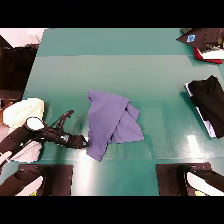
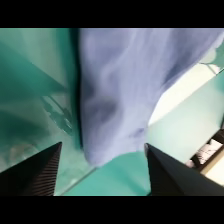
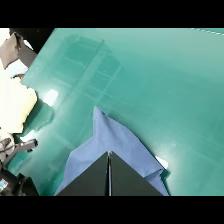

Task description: Fold the shirts.

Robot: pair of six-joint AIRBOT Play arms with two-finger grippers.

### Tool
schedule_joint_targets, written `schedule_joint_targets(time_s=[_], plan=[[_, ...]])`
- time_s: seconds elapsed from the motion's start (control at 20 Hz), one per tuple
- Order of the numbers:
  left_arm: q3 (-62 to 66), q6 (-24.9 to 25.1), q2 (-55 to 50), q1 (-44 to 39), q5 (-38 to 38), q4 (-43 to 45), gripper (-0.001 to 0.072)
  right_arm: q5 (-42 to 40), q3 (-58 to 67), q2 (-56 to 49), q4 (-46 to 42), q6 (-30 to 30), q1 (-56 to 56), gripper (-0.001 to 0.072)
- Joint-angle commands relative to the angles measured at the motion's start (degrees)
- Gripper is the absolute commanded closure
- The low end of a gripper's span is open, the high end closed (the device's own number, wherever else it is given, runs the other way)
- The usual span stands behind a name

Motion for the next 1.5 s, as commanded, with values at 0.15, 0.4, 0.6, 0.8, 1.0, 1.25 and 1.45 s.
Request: schedule_joint_targets(time_s=[0.15,0.4,0.6,0.8,1.0,1.25,1.45], plan=[[-0.6,-5.2,-0.1,-10.0,7.8,0.0,0.0093,0.2,0.0,0.0,0.0,0.0,0.0,0.0689],[-0.3,-6.4,0.0,-12.8,9.1,-0.6,0.0682,0.9,0.0,0.0,0.0,0.0,0.0,0.0689],[8.3,-6.1,0.4,-9.7,-0.6,5.0,0.0685,2.8,0.0,0.0,-0.1,0.0,0.0,0.0689],[26.2,-6.1,0.4,-2.2,-14.4,17.1,0.0685,3.0,-8.2,0.1,0.0,0.0,0.1,0.0688],[41.2,-6.1,0.4,3.3,-18.3,26.9,0.0684,-3.1,-27.1,0.0,0.1,-2.8,2.4,0.0321],[45.4,-6.2,0.3,4.0,-15.4,28.1,0.0684,-14.5,-42.8,-8.0,0.6,-11.8,8.6,0.0323],[45.3,-6.3,0.2,4.0,-15.4,28.2,0.0684,-16.6,-42.2,-17.8,0.6,-15.3,11.8,0.0323]])
